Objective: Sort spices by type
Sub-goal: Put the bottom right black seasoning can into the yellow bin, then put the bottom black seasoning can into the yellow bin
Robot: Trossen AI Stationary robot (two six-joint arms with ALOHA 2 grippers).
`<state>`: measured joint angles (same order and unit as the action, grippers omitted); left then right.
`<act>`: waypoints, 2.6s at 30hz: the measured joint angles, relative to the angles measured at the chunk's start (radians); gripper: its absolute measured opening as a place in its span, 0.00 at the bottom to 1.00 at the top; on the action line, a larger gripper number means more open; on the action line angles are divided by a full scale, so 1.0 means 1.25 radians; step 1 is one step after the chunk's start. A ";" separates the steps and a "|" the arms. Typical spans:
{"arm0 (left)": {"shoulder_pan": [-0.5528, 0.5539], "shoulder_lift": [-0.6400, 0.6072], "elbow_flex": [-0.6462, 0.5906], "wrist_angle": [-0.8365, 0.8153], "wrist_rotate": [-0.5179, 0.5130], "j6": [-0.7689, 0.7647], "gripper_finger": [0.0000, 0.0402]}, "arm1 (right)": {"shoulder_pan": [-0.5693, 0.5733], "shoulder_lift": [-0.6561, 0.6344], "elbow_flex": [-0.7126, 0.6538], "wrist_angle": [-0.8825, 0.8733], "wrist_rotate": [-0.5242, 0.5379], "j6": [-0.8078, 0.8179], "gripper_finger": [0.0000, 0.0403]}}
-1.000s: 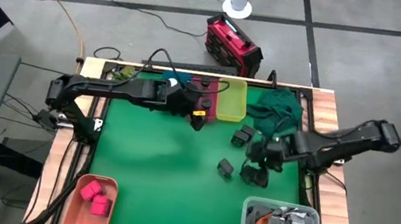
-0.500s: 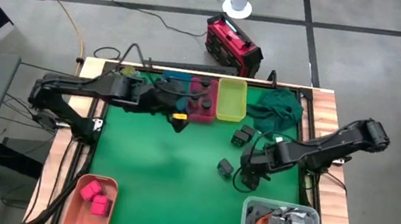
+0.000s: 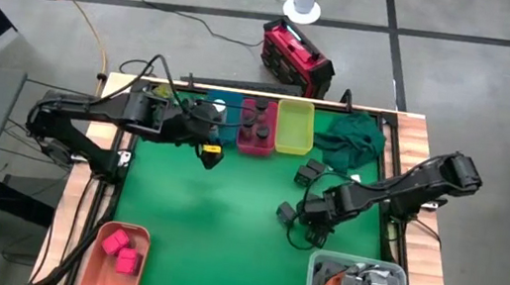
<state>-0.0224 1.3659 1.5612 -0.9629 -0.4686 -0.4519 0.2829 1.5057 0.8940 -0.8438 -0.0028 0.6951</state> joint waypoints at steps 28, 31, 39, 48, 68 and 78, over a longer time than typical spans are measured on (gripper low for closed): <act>0.002 -0.045 -0.189 0.433 -0.101 -0.025 0.75 | -0.510 -0.143 0.289 0.022 0.003 -0.601 0.38; 0.013 -0.044 -0.237 0.437 -0.104 -0.153 0.75 | -0.578 -0.080 0.309 0.022 0.003 -0.687 0.42; 0.055 -0.059 -0.244 0.338 -0.100 -0.204 0.75 | -0.668 0.145 0.420 -0.001 -0.018 -0.803 0.40; 0.145 -0.153 -0.244 0.228 -0.068 -0.104 0.75 | -0.677 0.365 0.620 -0.127 0.002 -0.828 0.41; 0.176 -0.241 -0.244 0.145 -0.069 -0.025 0.75 | -0.682 0.446 0.724 -0.191 0.004 -0.723 0.61; 0.176 -0.241 -0.244 0.145 -0.051 0.007 0.75 | -0.657 0.334 0.764 -0.215 0.002 -0.699 0.62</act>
<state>0.1970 1.0645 1.2568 -0.7820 -0.5323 -0.4436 -0.5389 1.9228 1.8484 -1.1128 -0.0008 -0.1791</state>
